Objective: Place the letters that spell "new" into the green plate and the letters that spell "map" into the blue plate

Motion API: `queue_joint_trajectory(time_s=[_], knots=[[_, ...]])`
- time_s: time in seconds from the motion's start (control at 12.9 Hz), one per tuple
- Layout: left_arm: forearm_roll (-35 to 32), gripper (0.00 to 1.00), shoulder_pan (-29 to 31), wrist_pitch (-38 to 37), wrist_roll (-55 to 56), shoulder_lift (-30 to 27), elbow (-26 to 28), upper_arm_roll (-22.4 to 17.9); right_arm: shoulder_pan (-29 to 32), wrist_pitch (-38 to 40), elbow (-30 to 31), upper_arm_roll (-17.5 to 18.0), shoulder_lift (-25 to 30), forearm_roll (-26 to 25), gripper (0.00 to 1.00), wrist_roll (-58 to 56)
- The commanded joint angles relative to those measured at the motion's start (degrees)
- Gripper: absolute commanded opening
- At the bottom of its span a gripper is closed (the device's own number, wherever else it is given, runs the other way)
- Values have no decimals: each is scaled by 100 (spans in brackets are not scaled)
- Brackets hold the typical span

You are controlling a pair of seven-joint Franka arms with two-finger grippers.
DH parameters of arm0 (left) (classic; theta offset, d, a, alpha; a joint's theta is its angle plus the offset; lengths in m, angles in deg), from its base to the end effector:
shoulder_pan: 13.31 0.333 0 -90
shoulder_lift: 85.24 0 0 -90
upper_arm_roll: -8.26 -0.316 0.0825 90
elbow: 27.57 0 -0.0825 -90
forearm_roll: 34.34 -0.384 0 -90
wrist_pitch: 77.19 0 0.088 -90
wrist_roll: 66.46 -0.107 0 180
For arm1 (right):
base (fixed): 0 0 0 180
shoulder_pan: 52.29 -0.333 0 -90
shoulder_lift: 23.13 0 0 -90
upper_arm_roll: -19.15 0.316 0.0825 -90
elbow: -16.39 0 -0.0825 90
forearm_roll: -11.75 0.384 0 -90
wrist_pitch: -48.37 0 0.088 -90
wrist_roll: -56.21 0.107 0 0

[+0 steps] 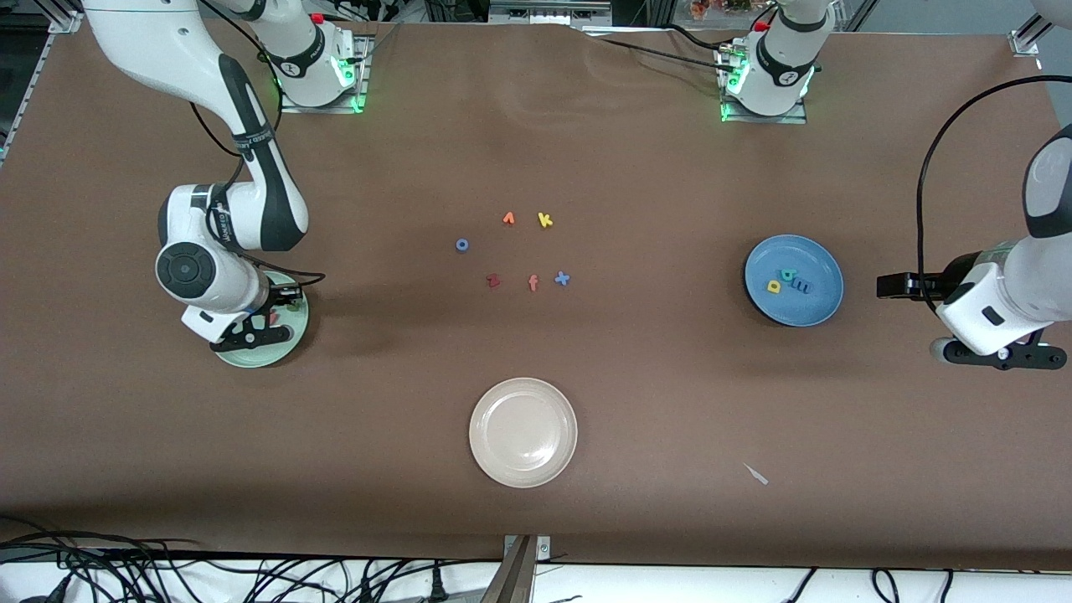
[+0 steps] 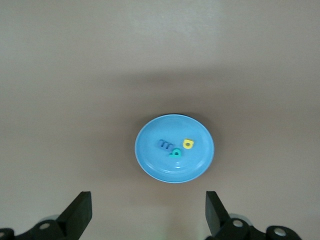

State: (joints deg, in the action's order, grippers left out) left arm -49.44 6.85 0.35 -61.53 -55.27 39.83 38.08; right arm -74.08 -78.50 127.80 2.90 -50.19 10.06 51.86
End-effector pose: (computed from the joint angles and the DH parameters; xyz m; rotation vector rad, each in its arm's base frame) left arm 0.6627 0.0033 0.4975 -3.0684 0.0604 0.4355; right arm 0.5970 0.0618 0.2323 2.9590 0.3122 -0.2741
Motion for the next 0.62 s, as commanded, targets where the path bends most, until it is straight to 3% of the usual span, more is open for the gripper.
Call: queue_joint_trajectory(time_s=[0.0, 0.23, 0.31, 0.54], knots=[[507, 100, -493, -143, -298, 44, -298, -824, -44, 416, -277, 69, 52, 19, 100, 241], [1479, 100, -1486, -47, -676, -201, -280, -2432, -97, 873, -514, 315, 105, 63, 100, 627], [1779, 100, -1671, 224, -720, -341, -158, -2785, -97, 1127, -637, 411, 122, 63, 100, 846], [1782, 100, -1779, 1024, -782, -921, 894, -2876, -97, 2242, -1190, 570, 201, 63, 100, 1051]])
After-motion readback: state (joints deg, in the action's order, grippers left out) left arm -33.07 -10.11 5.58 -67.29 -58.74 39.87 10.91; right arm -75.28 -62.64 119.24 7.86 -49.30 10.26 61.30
